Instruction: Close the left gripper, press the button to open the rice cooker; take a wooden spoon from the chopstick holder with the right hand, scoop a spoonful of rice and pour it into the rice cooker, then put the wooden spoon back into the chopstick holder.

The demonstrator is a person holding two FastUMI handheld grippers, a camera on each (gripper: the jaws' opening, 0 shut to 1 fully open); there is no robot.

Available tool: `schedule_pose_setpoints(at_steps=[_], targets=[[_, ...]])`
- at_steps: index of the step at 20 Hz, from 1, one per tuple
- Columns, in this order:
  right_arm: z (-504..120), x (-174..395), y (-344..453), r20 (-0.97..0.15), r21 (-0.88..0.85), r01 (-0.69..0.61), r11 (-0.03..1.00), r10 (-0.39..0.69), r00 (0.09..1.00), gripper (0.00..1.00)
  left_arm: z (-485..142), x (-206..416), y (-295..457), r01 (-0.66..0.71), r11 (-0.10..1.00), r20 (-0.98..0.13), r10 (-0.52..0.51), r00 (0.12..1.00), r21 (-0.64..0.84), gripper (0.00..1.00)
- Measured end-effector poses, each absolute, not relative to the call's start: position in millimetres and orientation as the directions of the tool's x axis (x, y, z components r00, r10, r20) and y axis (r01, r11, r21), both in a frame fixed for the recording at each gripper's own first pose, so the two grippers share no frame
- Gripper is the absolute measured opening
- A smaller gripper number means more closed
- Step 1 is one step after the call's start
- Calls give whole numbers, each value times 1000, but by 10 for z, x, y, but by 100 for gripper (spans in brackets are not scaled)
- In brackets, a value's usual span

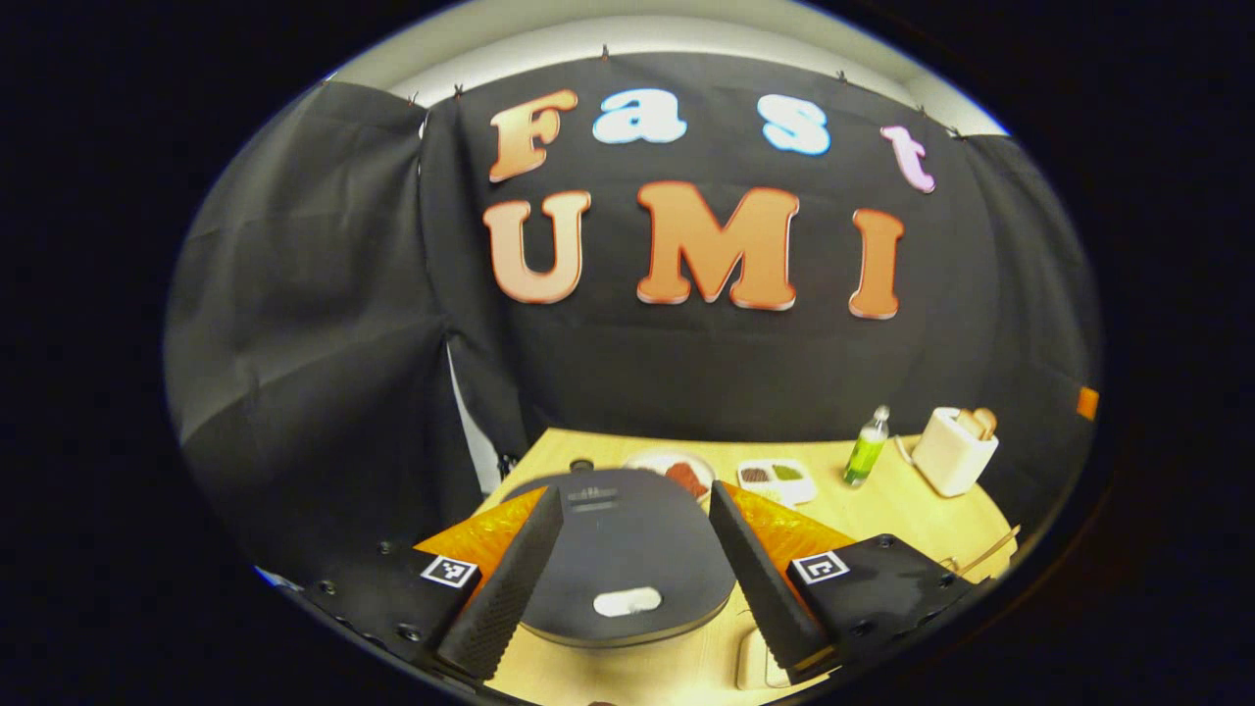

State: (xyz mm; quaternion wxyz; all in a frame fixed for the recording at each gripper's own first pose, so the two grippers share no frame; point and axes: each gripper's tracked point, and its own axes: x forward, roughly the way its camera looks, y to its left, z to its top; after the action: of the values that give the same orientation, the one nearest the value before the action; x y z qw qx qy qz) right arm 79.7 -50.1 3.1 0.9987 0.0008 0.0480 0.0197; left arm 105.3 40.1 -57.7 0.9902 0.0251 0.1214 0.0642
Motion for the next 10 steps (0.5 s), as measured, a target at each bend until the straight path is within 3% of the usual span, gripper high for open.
schedule_pose_setpoints(at_steps=[1, 6, 8, 10], targets=[[118, 813, -515, -83, -8, -39, 999, 38, 996, 95, -291, 1044, 393, -114, 990, -194, 127, 973, 77, 96], [584, 778, -613, -4, -46, -22, 999, 21, 1000, 95, 726, 793, 275, -115, 989, -44, 120, 992, 97, 96], [721, 742, -617, 25, -57, -26, 998, 27, 999, 100, 935, 713, 307, -138, 986, -4, 139, 990, 97, 96], [789, 718, -647, 46, -52, -27, 998, 29, 999, 95, 1023, 664, 292, -143, 986, 23, 141, 990, 90, 96]])
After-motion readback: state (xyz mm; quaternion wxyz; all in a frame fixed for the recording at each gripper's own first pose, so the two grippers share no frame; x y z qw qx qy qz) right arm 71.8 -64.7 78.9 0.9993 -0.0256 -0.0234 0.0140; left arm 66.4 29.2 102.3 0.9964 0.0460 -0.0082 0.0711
